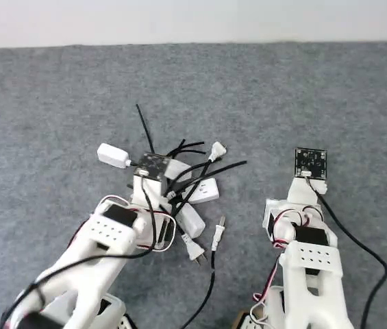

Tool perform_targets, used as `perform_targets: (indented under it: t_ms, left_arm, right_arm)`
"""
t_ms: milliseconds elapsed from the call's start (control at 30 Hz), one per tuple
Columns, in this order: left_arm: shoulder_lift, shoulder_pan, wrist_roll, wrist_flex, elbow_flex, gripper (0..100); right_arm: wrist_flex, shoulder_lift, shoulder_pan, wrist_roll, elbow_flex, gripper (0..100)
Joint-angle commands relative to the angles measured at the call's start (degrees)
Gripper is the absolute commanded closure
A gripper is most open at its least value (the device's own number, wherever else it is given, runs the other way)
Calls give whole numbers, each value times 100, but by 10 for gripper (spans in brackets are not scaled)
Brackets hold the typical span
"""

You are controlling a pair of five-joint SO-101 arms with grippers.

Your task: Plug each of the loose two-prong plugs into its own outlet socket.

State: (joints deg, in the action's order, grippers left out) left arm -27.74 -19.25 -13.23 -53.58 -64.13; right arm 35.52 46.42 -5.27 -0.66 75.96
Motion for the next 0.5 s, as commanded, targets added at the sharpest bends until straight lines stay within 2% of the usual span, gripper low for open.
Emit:
perform_targets:
  t_ms: [0, 133, 233, 333, 467]
  left_arm:
    - [-1837, 105, -123, -905, 391, 987]
    - [-3569, 457, 299, -1512, 365, 987]
    - [-4448, 712, 352, -1908, 321, 987]
    - [-4563, 703, 440, -2154, 40, 986]
    - [-3965, 765, 440, -1916, -523, 984]
  right_arm:
    - [-110, -40, 22, -62, -35, 966]
    - [-110, -48, 22, -62, -35, 966]
    - [-110, -48, 13, -62, -35, 966]
    - [-110, -48, 22, -62, -35, 966]
    - [-110, -48, 40, -62, -35, 966]
